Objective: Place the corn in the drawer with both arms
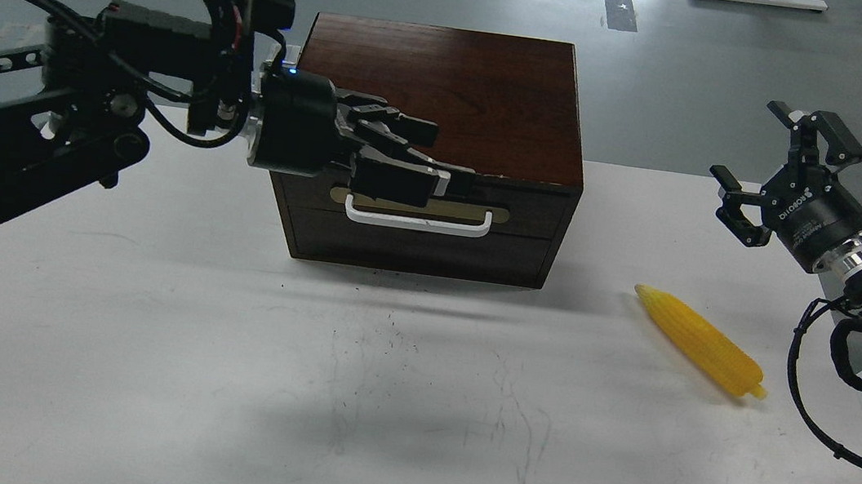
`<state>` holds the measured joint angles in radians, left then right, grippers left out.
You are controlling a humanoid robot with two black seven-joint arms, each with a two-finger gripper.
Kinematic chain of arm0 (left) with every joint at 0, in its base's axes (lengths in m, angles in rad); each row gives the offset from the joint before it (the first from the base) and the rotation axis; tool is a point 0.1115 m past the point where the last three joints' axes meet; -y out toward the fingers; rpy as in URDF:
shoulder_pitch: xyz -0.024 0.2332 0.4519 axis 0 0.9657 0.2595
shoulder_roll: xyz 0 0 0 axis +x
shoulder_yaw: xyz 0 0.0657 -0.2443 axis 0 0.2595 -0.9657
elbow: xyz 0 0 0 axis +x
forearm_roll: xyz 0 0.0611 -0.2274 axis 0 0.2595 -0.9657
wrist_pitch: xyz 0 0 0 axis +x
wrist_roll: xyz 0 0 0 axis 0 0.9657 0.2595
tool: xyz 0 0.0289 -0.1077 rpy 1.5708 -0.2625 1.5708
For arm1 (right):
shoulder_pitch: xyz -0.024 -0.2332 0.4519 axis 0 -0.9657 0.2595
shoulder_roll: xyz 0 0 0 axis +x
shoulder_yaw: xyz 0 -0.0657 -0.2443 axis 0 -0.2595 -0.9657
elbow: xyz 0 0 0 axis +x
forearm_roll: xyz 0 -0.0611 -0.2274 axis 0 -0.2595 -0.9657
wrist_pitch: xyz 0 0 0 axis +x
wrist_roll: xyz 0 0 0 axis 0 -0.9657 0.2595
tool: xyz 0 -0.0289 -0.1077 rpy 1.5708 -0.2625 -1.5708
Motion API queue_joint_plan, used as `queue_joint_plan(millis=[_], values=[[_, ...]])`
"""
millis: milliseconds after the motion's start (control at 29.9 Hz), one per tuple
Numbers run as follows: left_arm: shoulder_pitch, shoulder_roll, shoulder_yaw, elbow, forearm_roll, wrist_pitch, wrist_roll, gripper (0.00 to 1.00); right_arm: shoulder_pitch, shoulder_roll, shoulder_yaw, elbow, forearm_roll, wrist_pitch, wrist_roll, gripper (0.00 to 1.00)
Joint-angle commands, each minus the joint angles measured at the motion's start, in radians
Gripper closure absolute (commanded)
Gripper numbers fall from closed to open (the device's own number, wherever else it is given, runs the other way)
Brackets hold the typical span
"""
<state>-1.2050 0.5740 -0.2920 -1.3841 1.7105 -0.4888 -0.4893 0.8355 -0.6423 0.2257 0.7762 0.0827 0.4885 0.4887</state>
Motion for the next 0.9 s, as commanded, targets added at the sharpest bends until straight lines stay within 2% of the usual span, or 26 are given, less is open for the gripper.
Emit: queue_joint_plan(millis=[0, 201, 368, 870], values=[[-0.064, -0.075, 0.085, 0.045, 0.124, 0.0, 0.001, 0.01, 0.001, -0.007, 0.0, 0.0, 0.0, 0.0, 0.0, 0.0], [-0.077, -0.149, 0.14, 0.102, 0.288, 0.0, 0.001, 0.01, -0.001, -0.008, 0.001, 0.0, 0.0, 0.0, 0.0, 0.0], [-0.08, -0.154, 0.189, 0.117, 0.339, 0.0, 0.001, 0.01, -0.001, -0.013, 0.001, 0.002, 0.0, 0.0, 0.0, 0.0], [-0.064, -0.149, 0.217, 0.157, 0.362, 0.0, 0.001, 0.01, -0.001, -0.013, 0.004, 0.002, 0.0, 0.0, 0.0, 0.0]])
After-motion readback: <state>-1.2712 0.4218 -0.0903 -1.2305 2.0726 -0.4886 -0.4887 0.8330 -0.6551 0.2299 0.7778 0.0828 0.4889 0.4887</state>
